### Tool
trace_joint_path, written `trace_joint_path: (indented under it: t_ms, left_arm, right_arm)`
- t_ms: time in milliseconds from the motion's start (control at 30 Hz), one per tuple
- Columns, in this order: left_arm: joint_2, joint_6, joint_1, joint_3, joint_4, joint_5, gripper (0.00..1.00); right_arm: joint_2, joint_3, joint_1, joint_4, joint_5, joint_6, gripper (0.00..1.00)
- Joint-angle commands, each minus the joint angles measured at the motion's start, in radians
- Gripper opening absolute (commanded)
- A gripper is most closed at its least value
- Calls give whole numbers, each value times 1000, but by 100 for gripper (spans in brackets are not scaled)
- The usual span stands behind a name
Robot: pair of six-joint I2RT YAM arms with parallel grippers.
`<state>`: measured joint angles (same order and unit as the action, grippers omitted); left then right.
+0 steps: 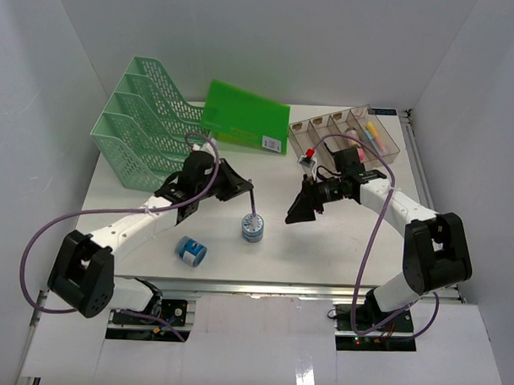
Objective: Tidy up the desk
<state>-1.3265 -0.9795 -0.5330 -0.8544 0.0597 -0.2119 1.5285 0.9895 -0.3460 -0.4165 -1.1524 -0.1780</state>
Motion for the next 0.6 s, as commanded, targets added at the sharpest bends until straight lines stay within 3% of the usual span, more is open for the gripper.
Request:
trace_joint_path:
  t_ms: [0,200,300,567]
  left_arm:
    - [-91,-42,-72,-83,-116,63,0]
    - [-188,-77,-135,-147,-154,109,0]
    - [-209,-91,-147,-163,-170,115,0]
    - [-218,-127,-154,-152,-214,110,0]
  right_arm:
    - [-12,55,-13,92,130,259,82]
    - [-42,15,-28,329,188,511,79]
    - [-33,27,-36,344,280,517,74]
    - [2,30,-43,352,310,536,56]
